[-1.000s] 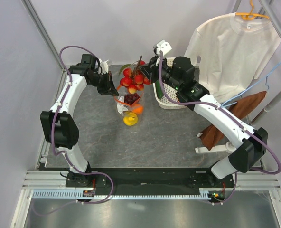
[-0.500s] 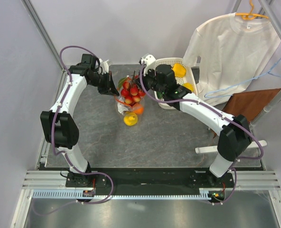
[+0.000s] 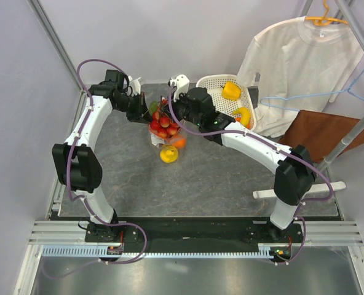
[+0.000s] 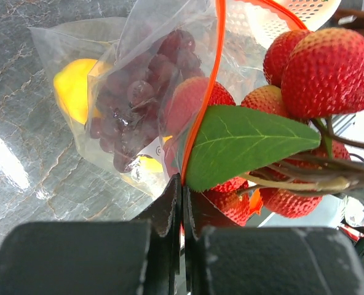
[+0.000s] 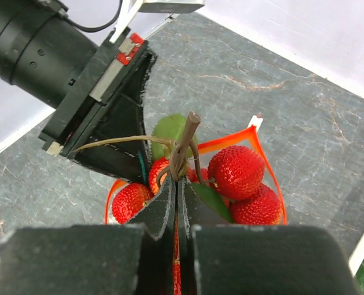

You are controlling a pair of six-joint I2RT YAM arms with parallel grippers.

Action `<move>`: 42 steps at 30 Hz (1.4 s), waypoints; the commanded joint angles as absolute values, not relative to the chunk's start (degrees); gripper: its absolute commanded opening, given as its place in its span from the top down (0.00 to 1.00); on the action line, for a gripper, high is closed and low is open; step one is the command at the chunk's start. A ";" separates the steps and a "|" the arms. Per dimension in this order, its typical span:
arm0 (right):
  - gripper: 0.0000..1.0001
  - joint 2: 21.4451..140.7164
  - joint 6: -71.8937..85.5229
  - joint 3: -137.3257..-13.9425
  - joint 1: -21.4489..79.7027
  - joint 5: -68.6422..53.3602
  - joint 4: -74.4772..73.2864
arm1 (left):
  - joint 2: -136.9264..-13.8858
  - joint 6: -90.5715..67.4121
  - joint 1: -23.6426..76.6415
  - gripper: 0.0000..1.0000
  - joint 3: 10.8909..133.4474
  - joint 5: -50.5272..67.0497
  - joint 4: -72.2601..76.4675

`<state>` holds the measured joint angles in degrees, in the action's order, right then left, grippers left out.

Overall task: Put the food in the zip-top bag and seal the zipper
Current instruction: Place the fake fruit in the zipper food storage bag.

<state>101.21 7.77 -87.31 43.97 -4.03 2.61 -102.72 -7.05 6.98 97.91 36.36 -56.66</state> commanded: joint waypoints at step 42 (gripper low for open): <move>0.37 101.51 7.64 -92.90 34.81 -5.71 -17.31 | -101.34 -8.17 4.04 0.98 99.05 48.34 -54.49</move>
